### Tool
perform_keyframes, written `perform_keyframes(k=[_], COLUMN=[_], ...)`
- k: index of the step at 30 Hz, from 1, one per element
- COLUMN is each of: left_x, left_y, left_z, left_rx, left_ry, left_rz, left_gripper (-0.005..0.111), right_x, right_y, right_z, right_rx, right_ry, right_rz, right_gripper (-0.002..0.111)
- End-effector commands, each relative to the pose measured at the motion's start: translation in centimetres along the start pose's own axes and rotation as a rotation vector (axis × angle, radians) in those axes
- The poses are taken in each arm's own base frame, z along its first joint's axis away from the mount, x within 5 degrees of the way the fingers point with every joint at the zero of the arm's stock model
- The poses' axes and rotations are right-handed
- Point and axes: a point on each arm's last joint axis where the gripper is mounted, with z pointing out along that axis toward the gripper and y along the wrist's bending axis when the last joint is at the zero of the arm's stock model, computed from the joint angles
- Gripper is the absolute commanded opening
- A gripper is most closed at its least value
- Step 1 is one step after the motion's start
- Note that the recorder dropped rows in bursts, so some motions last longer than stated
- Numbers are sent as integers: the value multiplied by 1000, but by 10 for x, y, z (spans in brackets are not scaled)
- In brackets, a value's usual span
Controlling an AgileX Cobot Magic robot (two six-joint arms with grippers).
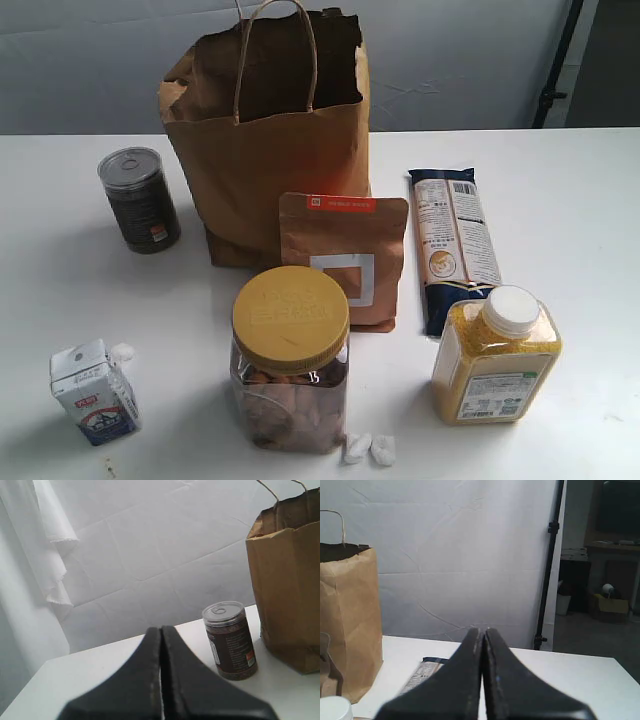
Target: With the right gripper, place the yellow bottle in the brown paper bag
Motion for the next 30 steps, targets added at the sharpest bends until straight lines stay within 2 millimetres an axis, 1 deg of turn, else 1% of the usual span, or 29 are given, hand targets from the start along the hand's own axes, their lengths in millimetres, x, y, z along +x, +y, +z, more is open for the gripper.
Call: perform_keyframes(k=[1,22,23,25,26,27,28,29,30], left_x=[1,1,1,1,1,1,1,1,1], left_y=[-1,-1,-1,-1,-1,-1,-1,-1,-1], left_z=[0,0,0,0,0,0,0,0,0], left_rx=[4,4,4,4,4,4,4,4,4], left_ry=[-4,-4,-4,-4,-4,-4,-4,-4,-4], left_rz=[-10,-10,-10,-10,-10,-10,-10,-10,-10], left_gripper=[0,0,0,0,0,0,0,0,0], right_x=[0,0,0,-1,-1,-6,-16,-30,-41], right_y=[0,0,0,0,0,0,-1,-3,-4], right_z=[0,0,0,0,0,0,2,5,11], right_rx=[-3,-3,-3,-3,-4,-5,-6,-1,11], right_ry=[-14,-16,-16,-19,-17,-31,-31,-2,68], right_rz=[-4,-1,40,200,314,357,396,419,416], right_gripper=[0,0,0,0,0,0,0,0,0])
